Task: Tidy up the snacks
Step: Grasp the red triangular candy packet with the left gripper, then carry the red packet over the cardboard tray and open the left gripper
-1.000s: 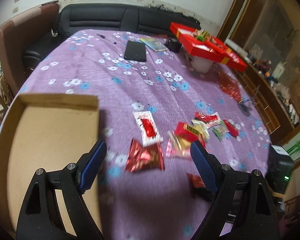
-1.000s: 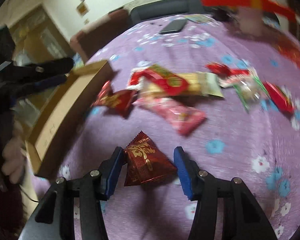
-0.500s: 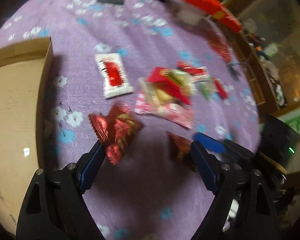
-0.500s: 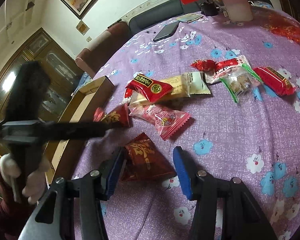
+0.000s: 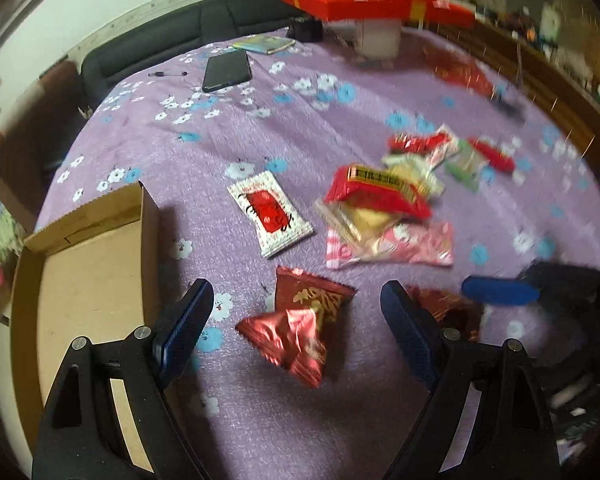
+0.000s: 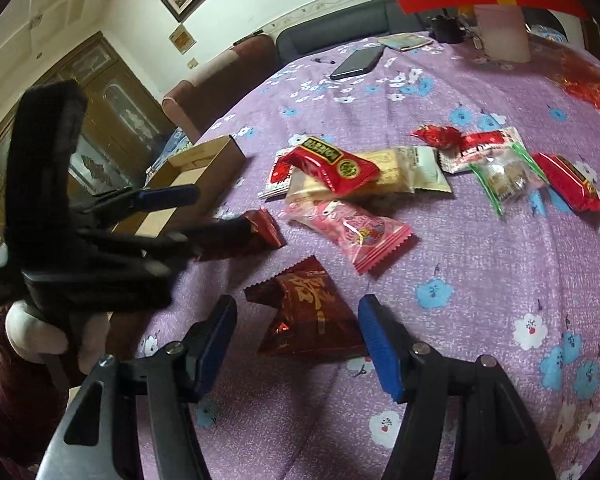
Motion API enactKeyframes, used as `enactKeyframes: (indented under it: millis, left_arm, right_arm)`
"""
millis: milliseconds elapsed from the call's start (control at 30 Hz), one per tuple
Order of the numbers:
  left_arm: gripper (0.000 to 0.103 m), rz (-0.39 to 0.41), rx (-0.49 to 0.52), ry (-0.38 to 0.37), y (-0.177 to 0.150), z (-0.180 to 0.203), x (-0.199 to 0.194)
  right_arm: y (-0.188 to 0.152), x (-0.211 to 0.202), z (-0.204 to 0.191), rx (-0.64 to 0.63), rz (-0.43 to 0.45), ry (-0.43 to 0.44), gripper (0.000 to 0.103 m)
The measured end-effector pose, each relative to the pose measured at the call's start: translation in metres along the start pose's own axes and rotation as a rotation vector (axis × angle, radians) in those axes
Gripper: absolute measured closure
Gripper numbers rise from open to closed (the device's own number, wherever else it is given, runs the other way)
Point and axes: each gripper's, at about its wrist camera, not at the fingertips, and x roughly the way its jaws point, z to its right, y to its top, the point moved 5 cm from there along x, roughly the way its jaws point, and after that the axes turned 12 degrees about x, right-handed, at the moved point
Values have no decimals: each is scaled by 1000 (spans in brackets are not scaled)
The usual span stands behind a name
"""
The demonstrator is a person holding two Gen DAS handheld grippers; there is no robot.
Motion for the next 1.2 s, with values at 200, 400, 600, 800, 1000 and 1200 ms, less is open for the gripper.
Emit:
enactKeyframes:
  millis: [200,400,600,800,1000,1200]
  left_arm:
    - [50,-26,26,-40,-5,5,16]
    - [58,-19,-13,-70,-13,10,14]
    - [58,97,-126,-110,-12,0,-27]
    - [58,164,-210,-135,-24,-26,-67]
    - [58,188,-323,-136,-46,-75,-83]
    - [58,184,-453,-142,-69,-118,-75]
  right_arm:
    - [-4,2,-7,-45,3,-25,36]
    - [-6,5,-10,-68,2,-48,50]
    - [-7,3,-9,-61,9,-48,51]
    - [-5,2,-8,-49,11,-70,51]
    - [0,-12,-34,-57,-5,-39,72]
    - [18,-6,-81,-150,0,-62,74]
